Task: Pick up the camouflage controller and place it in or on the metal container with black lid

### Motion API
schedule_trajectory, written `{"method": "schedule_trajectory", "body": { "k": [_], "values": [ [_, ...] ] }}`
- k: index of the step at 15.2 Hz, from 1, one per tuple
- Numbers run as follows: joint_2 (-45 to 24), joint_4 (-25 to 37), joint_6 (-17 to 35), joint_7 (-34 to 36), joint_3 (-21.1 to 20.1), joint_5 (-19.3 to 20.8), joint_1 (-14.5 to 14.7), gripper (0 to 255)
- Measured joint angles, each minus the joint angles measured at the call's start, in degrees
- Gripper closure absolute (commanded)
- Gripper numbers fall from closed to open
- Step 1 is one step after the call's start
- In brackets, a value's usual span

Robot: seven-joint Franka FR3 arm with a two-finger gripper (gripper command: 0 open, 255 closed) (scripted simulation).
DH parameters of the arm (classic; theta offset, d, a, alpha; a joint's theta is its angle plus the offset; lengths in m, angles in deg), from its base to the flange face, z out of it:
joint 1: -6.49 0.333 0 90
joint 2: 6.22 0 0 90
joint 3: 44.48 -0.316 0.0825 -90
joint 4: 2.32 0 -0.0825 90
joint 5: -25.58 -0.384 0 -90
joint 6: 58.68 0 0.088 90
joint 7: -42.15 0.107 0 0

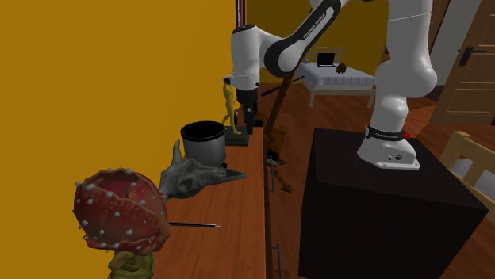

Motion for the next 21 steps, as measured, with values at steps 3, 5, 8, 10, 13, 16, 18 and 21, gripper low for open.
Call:
{"method": "schedule_trajectory", "body": {
  "k": [3,5,8,10,13,16,18,21],
  "values": [
    [-7.06,5.47,0.78,1.39,0.19,2.73,1.52,0],
    [-11.44,8.75,1.4,2.11,0.46,4.39,2.63,0],
    [-18.03,14.6,1.41,3.09,0.91,6.48,4.69,0],
    [-22.49,18.57,1.46,3.4,1.31,7.69,6.0,0],
    [-26.16,21.62,1.79,3.57,1.73,8.63,6.99,0],
    [-28.03,22.31,2.95,3.81,2.18,9.19,7.19,0],
    [-29.11,22.39,3.89,4.01,2.52,9.57,7.23,0],
    [-29.92,22.4,4.73,4.22,2.73,9.83,7.3,0]
  ]
}}
